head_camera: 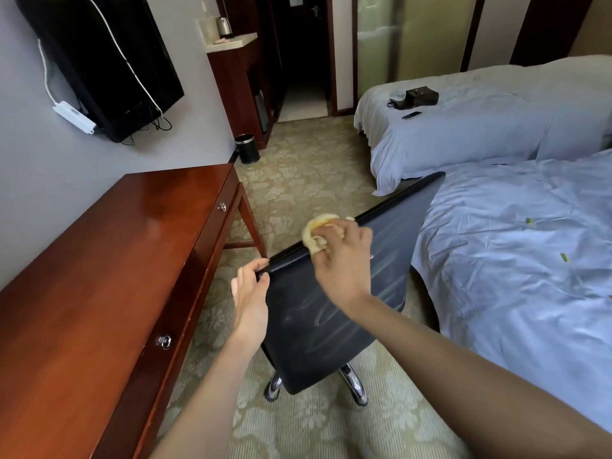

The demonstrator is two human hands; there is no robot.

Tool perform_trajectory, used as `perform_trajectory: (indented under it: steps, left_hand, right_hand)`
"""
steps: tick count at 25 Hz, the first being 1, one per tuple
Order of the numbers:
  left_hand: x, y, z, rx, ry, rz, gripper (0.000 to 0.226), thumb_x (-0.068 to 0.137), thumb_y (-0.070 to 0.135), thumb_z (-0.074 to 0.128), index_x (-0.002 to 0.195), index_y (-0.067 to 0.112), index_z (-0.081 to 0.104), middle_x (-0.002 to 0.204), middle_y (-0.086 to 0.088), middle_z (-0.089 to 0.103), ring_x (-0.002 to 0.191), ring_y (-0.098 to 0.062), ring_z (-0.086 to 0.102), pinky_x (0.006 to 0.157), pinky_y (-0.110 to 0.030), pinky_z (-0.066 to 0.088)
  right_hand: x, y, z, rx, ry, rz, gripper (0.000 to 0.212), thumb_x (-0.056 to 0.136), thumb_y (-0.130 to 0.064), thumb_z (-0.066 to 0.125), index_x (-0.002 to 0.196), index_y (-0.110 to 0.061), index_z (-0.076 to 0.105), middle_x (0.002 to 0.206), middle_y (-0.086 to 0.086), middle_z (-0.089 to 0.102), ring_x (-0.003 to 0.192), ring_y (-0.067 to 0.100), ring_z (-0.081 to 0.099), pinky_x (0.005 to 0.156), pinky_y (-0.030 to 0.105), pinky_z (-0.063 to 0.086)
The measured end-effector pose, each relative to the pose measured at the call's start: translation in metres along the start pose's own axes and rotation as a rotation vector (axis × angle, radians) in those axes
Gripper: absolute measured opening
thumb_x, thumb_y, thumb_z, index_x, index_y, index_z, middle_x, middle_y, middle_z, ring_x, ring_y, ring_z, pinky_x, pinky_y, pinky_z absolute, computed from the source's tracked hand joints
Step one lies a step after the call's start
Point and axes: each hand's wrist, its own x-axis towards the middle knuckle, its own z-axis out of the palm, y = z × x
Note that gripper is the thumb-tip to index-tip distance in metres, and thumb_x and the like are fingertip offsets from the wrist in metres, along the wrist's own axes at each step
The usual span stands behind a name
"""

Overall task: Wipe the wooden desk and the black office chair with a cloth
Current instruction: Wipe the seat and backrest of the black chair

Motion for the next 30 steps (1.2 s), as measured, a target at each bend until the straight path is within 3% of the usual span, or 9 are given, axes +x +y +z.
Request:
perform_trajectory:
  steps: [3, 6, 8, 12, 14, 16, 21, 26, 30]
  left_hand:
    - [-0.002, -0.001, -0.013, -0.207, -0.063, 0.029, 0.048, 0.087, -0.013, 0.034, 0.116, 0.022, 0.048, 0.121, -0.004, 0.052, 0.118, -0.021, 0.048, 0.106, -0.042, 0.037]
    - [-0.005, -0.009, -0.027, 0.043, -0.049, 0.138, 0.060, 0.084, -0.017, 0.042, 0.125, 0.026, 0.042, 0.110, 0.007, 0.059, 0.097, 0.000, 0.055, 0.078, -0.011, 0.045]
    - [-0.007, -0.013, -0.031, 0.236, 0.006, 0.185, 0.060, 0.083, -0.010, 0.055, 0.130, 0.026, 0.042, 0.097, 0.016, 0.057, 0.084, -0.001, 0.058, 0.064, -0.006, 0.043]
    - [-0.004, -0.009, -0.039, 0.471, 0.062, 0.275, 0.055, 0.080, 0.012, 0.073, 0.127, 0.024, 0.048, 0.092, 0.015, 0.060, 0.085, -0.012, 0.061, 0.068, -0.015, 0.048]
    - [0.002, -0.001, -0.040, 0.751, 0.095, 0.358, 0.052, 0.083, 0.026, 0.070, 0.130, 0.027, 0.048, 0.094, 0.005, 0.068, 0.085, -0.021, 0.065, 0.069, -0.032, 0.053]
    - [0.009, 0.007, -0.041, 1.026, 0.088, 0.455, 0.056, 0.086, 0.039, 0.065, 0.136, 0.031, 0.042, 0.092, 0.001, 0.071, 0.082, -0.023, 0.067, 0.065, -0.031, 0.050]
    - [0.018, 0.014, -0.039, 1.171, -0.010, 0.568, 0.065, 0.085, 0.047, 0.062, 0.140, 0.032, 0.031, 0.094, 0.008, 0.070, 0.083, -0.015, 0.067, 0.065, -0.027, 0.049]
    - [0.020, 0.019, -0.036, 1.177, -0.024, 0.607, 0.052, 0.084, 0.044, 0.066, 0.129, 0.032, 0.044, 0.091, 0.008, 0.064, 0.083, -0.012, 0.063, 0.061, -0.021, 0.039]
    - [0.018, 0.024, -0.034, 1.170, -0.090, 0.585, 0.051, 0.085, 0.034, 0.067, 0.130, 0.029, 0.046, 0.113, 0.009, 0.062, 0.105, -0.013, 0.059, 0.081, -0.027, 0.046]
  right_hand:
    - [-0.012, -0.020, 0.006, -0.087, -0.064, -0.221, 0.030, 0.067, -0.008, 0.069, 0.097, -0.014, 0.071, 0.112, 0.009, 0.061, 0.104, 0.035, 0.052, 0.095, 0.050, 0.039]
    - [-0.016, -0.037, 0.017, -0.110, -0.190, -0.523, 0.028, 0.071, -0.007, 0.068, 0.099, -0.010, 0.070, 0.112, 0.011, 0.062, 0.109, 0.033, 0.053, 0.107, 0.049, 0.029]
    - [-0.016, -0.044, 0.022, -0.154, -0.325, -0.650, 0.032, 0.076, -0.006, 0.067, 0.108, -0.009, 0.067, 0.120, 0.012, 0.058, 0.116, 0.034, 0.048, 0.107, 0.044, 0.029]
    - [0.001, -0.030, 0.011, -0.317, -0.350, -0.795, 0.042, 0.074, -0.015, 0.075, 0.115, -0.021, 0.064, 0.116, 0.005, 0.061, 0.107, 0.027, 0.056, 0.095, 0.036, 0.041]
    - [0.012, -0.014, 0.000, -0.293, -0.237, -0.835, 0.037, 0.070, -0.024, 0.081, 0.105, -0.024, 0.070, 0.103, 0.002, 0.067, 0.093, 0.024, 0.064, 0.084, 0.033, 0.049]
    - [0.019, 0.002, -0.006, -0.258, -0.183, -0.882, 0.034, 0.070, -0.024, 0.082, 0.103, -0.021, 0.072, 0.099, 0.004, 0.069, 0.087, 0.025, 0.066, 0.080, 0.034, 0.052]
    - [0.036, 0.043, -0.024, -0.269, -0.173, -0.808, 0.030, 0.078, -0.026, 0.076, 0.106, -0.016, 0.071, 0.101, 0.009, 0.067, 0.088, 0.028, 0.064, 0.081, 0.037, 0.049]
    - [0.061, 0.079, -0.049, -0.318, -0.176, -0.640, 0.033, 0.074, -0.023, 0.079, 0.103, -0.010, 0.069, 0.099, 0.012, 0.064, 0.085, 0.033, 0.061, 0.072, 0.039, 0.051]
    - [0.066, 0.096, -0.061, -0.301, -0.135, -0.475, 0.031, 0.075, -0.021, 0.078, 0.101, -0.011, 0.066, 0.098, 0.010, 0.060, 0.088, 0.033, 0.057, 0.059, 0.039, 0.052]
